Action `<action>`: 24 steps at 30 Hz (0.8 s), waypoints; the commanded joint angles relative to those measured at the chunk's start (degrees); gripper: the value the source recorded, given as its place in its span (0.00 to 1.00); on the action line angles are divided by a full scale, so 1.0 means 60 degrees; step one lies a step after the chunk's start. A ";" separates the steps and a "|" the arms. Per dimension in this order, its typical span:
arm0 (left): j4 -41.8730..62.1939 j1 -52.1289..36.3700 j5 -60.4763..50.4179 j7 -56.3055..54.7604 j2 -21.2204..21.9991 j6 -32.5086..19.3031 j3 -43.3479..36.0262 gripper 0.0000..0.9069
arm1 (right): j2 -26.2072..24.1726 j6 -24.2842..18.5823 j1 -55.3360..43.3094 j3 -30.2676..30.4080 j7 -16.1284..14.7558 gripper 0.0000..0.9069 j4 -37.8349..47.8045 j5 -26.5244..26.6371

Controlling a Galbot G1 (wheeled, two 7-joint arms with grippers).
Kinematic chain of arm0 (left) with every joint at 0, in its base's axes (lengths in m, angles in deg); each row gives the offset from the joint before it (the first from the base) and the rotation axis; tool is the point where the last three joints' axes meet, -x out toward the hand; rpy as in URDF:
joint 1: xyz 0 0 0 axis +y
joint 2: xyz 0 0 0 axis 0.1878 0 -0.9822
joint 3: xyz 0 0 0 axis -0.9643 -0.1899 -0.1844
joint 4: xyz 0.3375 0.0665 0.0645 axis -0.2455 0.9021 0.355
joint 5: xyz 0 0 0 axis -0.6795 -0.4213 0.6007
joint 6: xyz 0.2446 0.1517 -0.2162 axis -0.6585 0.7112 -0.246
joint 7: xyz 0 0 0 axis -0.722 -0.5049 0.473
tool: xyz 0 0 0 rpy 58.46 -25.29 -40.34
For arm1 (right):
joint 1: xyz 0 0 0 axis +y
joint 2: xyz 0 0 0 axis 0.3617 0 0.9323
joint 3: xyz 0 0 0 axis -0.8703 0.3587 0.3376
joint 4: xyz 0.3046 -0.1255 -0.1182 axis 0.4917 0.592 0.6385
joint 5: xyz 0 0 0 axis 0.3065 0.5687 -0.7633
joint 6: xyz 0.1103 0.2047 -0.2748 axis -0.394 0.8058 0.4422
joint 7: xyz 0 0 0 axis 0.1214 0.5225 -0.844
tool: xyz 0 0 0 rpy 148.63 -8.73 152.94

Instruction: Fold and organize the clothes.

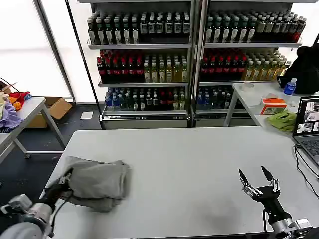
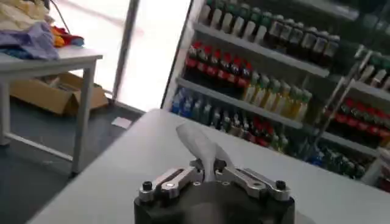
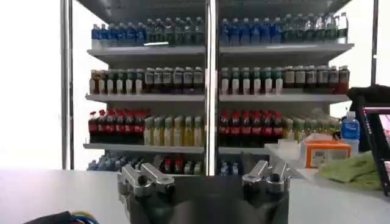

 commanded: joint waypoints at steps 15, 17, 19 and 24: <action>-0.1763 0.0065 -0.0179 -0.0063 -0.1369 0.0365 -0.1271 0.00 | 0.0104 -0.0204 -0.0199 0.0081 0.0027 1.00 0.0395 0.0070; -0.1585 -0.0002 -0.1581 -0.0027 -0.0978 0.0153 -0.3141 0.00 | 0.0107 -0.0207 -0.0184 0.0065 0.0052 1.00 0.0391 0.0095; -0.1018 -0.0212 -0.2679 0.0014 -0.0639 -0.0154 -0.4927 0.00 | 0.0075 -0.0217 -0.0126 0.0027 0.0045 1.00 0.0406 0.0094; -0.0199 -0.1550 -0.3744 -0.0661 0.0037 -0.0345 -0.8299 0.00 | 0.0068 -0.0244 0.0051 -0.0114 0.0054 1.00 0.0359 0.0100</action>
